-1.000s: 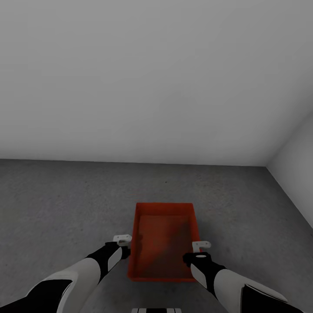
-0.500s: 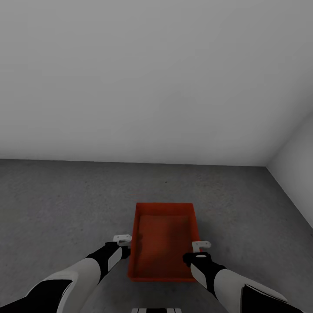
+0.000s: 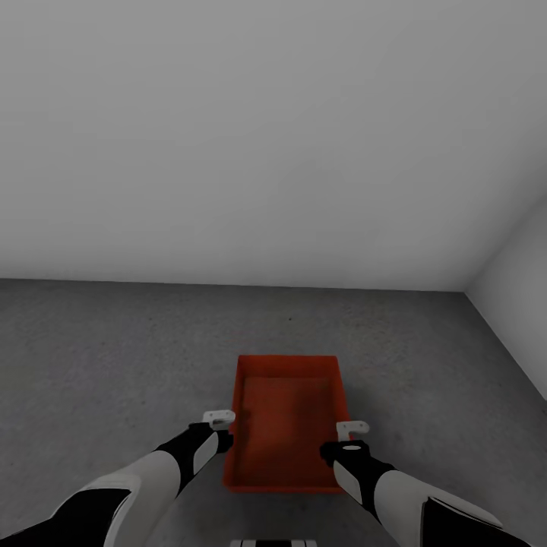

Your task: Move the two storage containers from the living room to the garage. In the garage, place one container on the floor and stack the other container on top of it (either order is fine).

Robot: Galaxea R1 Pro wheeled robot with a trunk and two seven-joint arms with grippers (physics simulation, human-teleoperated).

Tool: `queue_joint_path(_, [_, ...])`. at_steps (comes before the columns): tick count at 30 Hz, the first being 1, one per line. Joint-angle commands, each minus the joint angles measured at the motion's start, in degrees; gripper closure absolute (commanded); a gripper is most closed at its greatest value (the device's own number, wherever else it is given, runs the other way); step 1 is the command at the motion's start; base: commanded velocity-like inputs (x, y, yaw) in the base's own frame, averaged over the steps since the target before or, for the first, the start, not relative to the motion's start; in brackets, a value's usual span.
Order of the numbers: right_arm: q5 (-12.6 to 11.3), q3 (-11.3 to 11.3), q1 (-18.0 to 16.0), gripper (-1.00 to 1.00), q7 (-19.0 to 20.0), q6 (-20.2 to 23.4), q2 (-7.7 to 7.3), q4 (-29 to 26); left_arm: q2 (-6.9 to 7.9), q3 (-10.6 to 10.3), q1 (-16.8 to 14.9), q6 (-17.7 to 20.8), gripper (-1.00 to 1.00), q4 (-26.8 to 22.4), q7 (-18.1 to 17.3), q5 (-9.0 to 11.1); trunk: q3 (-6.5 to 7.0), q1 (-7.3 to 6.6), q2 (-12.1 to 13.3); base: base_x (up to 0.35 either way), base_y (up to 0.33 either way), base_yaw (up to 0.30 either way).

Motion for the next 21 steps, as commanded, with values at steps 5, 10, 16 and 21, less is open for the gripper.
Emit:
queue_joint_path(5, [-0.3, 0.5, 0.0, -1.00, -0.3, 0.3, -0.02, -0.1, -0.03, 0.3, 0.0, 0.3, -1.00, -0.1, 0.3, 0.3, 0.86, -1.11, 2.0, 0.000, 0.000, 0.000])
queue_joint_path(10, [-0.3, 0.5, 0.0, -1.00, -0.3, 0.3, -0.02, -0.1, -0.03, 0.3, 0.0, 0.3, -1.00, -0.1, 0.3, 0.3, 1.76, -2.21, 4.0, 0.000, 0.000, 0.000])
queue_joint_path(16, [-0.3, 0.5, 0.0, -1.00, -0.3, 0.3, -0.05, -0.1, -0.05, 0.3, 0.0, 0.3, -1.00, -0.1, 0.3, 0.4, 2.84, -3.53, 6.4, 0.000, 0.000, 0.000])
queue_joint_path(21, [-0.3, 0.5, 0.0, -1.00, -0.3, 0.2, -0.05, -0.1, -0.06, 0.3, 0.0, 0.3, -1.00, -0.1, 0.3, 0.4, 3.74, -4.63, 8.4, 0.000, 0.000, 0.000])
